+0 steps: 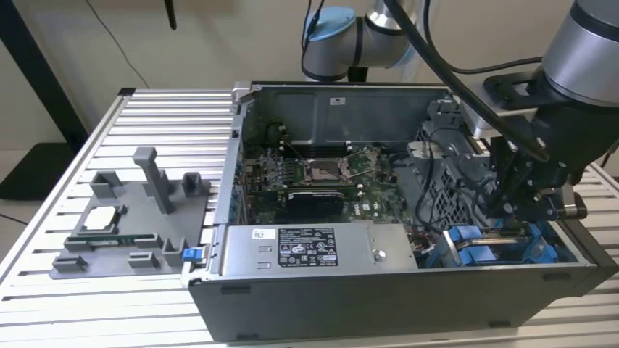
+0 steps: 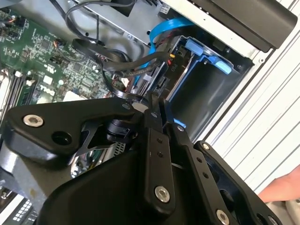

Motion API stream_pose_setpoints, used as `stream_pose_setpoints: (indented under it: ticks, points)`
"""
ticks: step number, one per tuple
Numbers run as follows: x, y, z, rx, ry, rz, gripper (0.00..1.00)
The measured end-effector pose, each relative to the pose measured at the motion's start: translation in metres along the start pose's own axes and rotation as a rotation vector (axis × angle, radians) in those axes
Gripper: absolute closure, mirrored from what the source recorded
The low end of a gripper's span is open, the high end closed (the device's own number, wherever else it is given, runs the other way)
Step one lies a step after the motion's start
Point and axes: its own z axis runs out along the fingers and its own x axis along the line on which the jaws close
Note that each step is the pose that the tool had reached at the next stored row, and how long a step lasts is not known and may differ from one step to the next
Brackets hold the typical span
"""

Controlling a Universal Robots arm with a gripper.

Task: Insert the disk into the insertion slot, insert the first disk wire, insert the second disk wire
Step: 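Insert the second disk wire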

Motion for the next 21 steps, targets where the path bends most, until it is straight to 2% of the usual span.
stream_pose_setpoints:
  ticks: [10,16,21]
  points:
    - [0.0003,-0.0011,0.0036,0.0,-0.0011,0.0,1.0]
    - [0.0005,-0.0119,0.0106,-0.0002,-0.0023,0.0,1.0]
    - [0.0018,-0.0132,0.0139,0.0003,-0.002,0.004,1.0]
